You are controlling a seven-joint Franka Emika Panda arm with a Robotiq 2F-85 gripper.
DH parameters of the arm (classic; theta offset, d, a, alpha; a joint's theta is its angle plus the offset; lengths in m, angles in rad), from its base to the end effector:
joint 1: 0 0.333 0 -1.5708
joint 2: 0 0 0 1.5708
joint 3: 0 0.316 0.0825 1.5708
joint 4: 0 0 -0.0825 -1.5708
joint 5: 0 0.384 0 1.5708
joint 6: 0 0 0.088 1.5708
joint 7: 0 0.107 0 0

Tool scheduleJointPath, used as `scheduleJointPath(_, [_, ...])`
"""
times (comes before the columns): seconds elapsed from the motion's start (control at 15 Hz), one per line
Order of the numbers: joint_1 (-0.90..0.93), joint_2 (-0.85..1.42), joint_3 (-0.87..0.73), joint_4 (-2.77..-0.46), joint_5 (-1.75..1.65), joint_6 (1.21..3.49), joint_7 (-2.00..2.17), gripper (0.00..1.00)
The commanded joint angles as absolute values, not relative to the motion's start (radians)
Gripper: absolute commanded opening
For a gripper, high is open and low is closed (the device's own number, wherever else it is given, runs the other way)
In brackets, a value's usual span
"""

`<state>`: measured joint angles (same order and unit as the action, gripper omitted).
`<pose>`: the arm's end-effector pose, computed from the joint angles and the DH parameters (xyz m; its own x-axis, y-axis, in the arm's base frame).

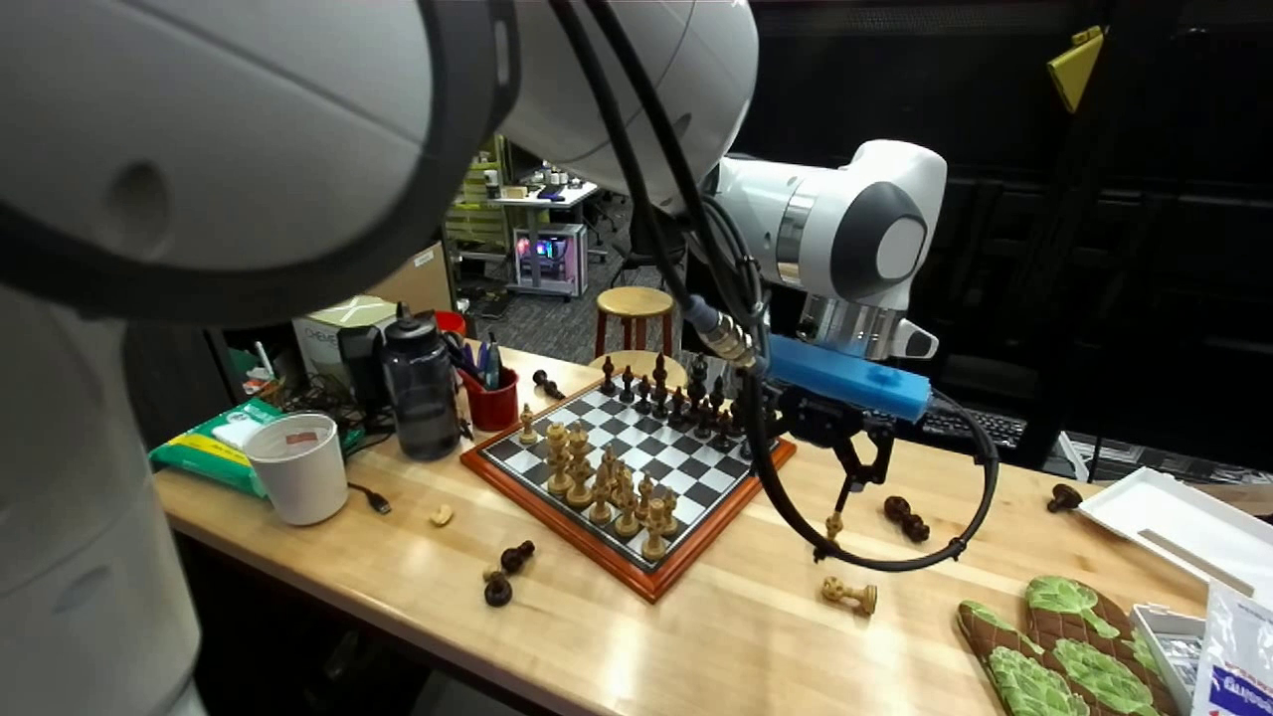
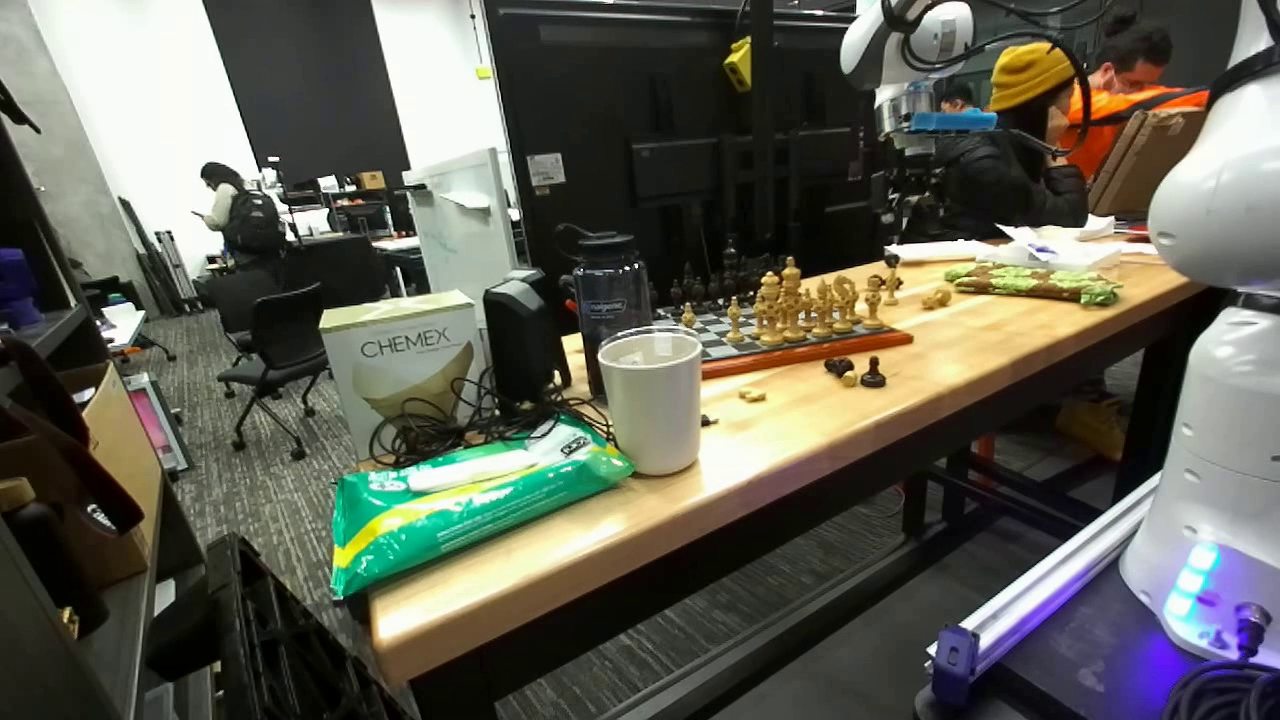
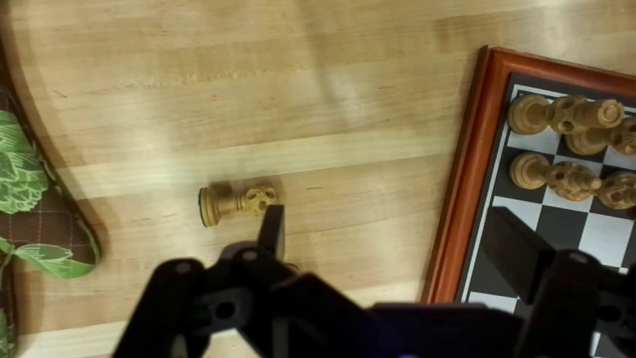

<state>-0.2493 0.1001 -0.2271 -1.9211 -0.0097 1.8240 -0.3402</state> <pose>0.4989 -0.2553 0.4255 0.9729 -0.1277 -0.1928 -0.1369 -0.9900 -0.0351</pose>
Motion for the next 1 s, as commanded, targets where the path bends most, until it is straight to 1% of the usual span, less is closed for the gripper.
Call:
scheduleJointPath(0.0, [-0.253,0.121,-0.225,-1.899,-0.016,1.819,-0.343,1.00])
scheduleJointPath(0.2, [-0.253,0.154,-0.221,-1.872,-0.030,1.828,-0.376,1.00])
scheduleJointPath(0.53, [-0.256,0.227,-0.216,-1.823,-0.080,1.911,-0.371,1.00])
scheduleJointPath(0.93, [-0.283,0.295,-0.206,-1.790,-0.045,1.972,-0.401,1.00])
